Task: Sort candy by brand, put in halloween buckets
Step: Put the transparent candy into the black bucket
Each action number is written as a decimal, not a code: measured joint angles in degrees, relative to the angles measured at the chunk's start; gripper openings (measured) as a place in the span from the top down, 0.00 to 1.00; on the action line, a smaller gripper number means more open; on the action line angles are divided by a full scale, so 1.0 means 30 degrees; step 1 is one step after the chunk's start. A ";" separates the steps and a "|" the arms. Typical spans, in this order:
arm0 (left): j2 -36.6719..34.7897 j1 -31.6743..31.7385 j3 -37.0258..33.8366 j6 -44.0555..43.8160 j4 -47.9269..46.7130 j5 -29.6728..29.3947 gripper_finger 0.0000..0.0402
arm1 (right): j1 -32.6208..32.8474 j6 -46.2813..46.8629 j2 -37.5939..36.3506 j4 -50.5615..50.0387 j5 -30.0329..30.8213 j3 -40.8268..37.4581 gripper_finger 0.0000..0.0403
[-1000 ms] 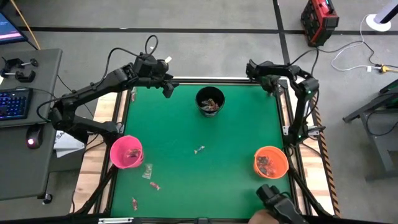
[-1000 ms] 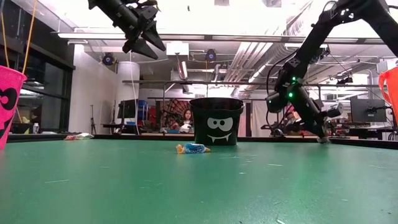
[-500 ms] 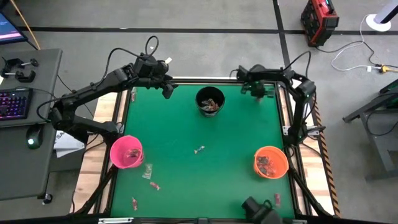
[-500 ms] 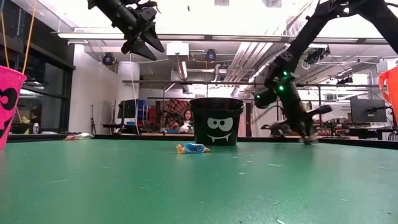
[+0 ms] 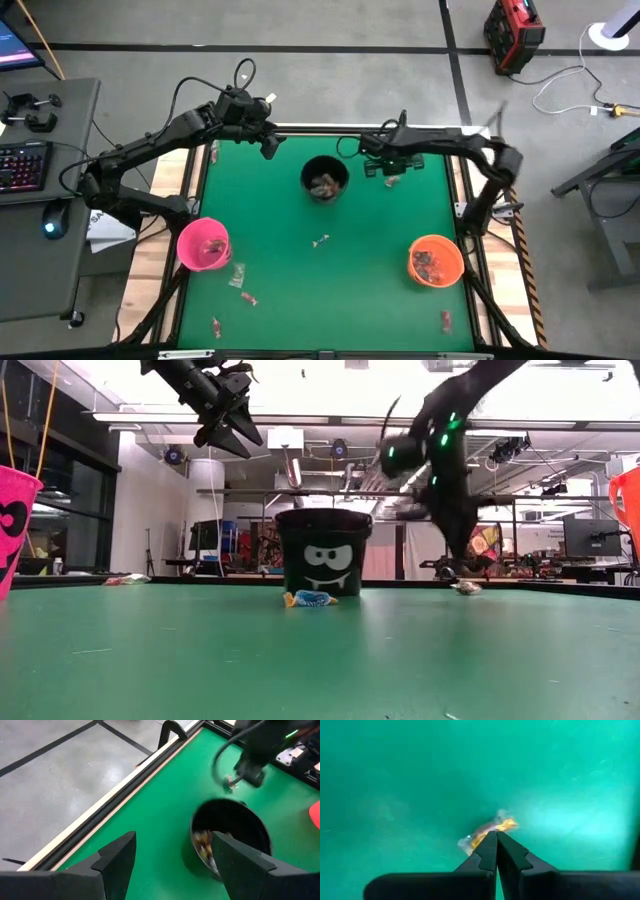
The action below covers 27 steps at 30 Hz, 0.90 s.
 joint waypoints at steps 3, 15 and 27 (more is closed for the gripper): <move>0.0000 0.0000 0.0000 0.0001 0.0001 0.0006 0.39 | 0.0288 -0.1252 -0.2108 -0.0793 0.0881 0.0000 1.00; 0.0000 -0.0140 0.0000 -0.1233 -0.0136 0.0064 0.39 | -0.0483 -0.4045 -0.8292 -0.2261 0.0340 0.0000 1.00; 0.0000 -0.1418 0.0000 -0.4086 -0.0458 0.0366 0.39 | -0.2220 -0.2882 -0.8167 0.4201 -0.5706 -0.5654 0.66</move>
